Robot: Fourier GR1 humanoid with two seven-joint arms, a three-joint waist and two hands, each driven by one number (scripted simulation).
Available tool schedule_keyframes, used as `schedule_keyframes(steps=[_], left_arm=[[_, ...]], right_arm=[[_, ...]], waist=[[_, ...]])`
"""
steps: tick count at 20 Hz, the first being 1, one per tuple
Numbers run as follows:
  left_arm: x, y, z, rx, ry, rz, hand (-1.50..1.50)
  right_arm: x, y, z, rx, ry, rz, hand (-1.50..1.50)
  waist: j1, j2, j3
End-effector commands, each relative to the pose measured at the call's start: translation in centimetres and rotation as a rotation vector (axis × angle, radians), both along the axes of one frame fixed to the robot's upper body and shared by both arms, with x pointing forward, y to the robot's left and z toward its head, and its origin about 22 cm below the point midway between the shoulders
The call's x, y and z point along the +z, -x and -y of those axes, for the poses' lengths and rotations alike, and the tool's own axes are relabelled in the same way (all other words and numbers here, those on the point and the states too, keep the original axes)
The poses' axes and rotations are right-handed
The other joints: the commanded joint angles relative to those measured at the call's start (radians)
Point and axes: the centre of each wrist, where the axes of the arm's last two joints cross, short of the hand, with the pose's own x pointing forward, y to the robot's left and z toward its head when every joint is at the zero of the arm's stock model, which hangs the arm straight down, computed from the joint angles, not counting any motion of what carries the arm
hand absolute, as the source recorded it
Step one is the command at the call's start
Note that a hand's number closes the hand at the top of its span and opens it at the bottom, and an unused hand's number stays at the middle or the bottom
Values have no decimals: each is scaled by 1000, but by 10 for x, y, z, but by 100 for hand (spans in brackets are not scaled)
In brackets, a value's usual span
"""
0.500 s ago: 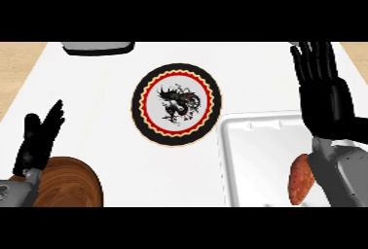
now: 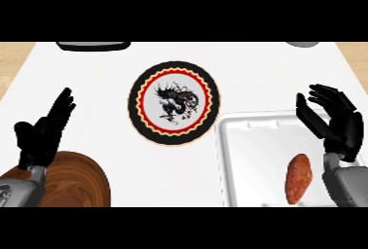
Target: Pick the sweet potato from the tray and place it in the plate
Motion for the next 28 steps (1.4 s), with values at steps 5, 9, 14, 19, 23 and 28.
schedule_keyframes(steps=[5,9,14,19,23,28], left_arm=[[-36,19,-2,-48,95,29,0],[-41,19,16,-57,89,20,0],[-35,26,0,-69,97,18,0],[-44,25,10,-75,89,31,0],[-30,18,0,-76,77,58,0],[-35,19,7,-106,77,45,0]], right_arm=[[-66,48,-77,-361,163,21,-150],[-76,69,-78,-431,247,-25,-150],[-81,105,-69,-471,276,-112,-150],[-96,132,-40,-399,315,-398,-150],[-97,157,-29,-333,329,-620,-150],[-59,144,-38,-284,290,-738,-150]], waist=[[10,-6,4],[3,-8,2],[7,-9,-1],[13,2,-5],[23,4,-7],[22,-1,-4]])
